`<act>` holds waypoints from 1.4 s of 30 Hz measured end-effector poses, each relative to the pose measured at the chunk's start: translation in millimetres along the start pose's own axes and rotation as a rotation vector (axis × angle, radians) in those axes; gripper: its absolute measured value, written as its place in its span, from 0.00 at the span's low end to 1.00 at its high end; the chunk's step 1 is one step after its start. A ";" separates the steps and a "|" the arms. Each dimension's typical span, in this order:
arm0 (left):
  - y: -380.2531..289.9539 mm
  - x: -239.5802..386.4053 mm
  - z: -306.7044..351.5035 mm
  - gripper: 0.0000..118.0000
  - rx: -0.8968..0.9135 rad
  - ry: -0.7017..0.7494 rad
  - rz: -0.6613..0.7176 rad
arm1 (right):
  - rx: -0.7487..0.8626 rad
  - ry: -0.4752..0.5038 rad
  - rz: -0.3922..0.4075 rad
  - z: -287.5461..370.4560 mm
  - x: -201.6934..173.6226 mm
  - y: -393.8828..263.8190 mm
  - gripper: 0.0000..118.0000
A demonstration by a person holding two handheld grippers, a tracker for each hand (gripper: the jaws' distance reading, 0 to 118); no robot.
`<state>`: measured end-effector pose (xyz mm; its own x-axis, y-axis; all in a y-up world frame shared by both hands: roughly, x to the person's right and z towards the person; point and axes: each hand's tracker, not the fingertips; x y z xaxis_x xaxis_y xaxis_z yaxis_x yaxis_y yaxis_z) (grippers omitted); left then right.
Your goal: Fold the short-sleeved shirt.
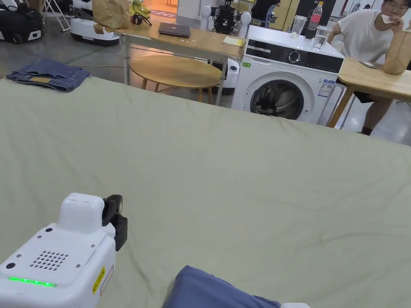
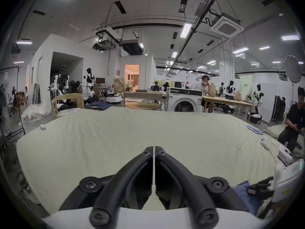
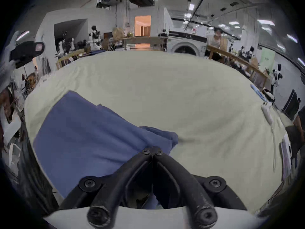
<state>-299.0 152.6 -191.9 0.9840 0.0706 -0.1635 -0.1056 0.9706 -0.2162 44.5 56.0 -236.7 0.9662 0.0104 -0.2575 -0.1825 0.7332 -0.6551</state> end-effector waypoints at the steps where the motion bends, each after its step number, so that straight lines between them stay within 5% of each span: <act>1: -3.7 -0.8 1.6 0.00 -0.008 -0.003 0.001 | 0.012 -0.002 -0.008 -0.4 0.1 0.4 0.00; 5: -15.7 -2.0 4.9 0.00 -0.071 -0.009 -0.001 | 0.009 -0.032 -0.006 1.0 -6.6 1.9 0.00; 10: -19.1 -17.3 -7.6 0.07 -0.343 -0.235 0.155 | 0.014 -0.036 0.017 2.7 -6.8 1.0 0.00; 18: -37.2 -46.4 -42.0 0.69 -0.642 -0.557 0.400 | -0.030 -0.007 0.014 4.2 -2.0 10.0 0.00; 28: -87.4 -53.4 -100.3 0.70 -0.938 -0.866 0.705 | -0.043 0.004 0.011 3.4 -0.3 10.2 0.00; 40: -121.6 7.8 -118.7 0.69 -1.036 -1.016 0.722 | -0.042 0.005 0.002 3.0 1.0 9.4 0.00; 42: -124.1 6.7 -115.7 0.48 -1.013 -0.973 0.747 | -0.040 0.004 -0.003 3.3 1.1 9.0 0.00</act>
<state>-295.9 6.0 -277.5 0.3400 0.9394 0.0431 -0.2423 0.1318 -0.9612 44.5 64.9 -240.5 0.9659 0.0053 -0.2587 -0.1870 0.7054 -0.6837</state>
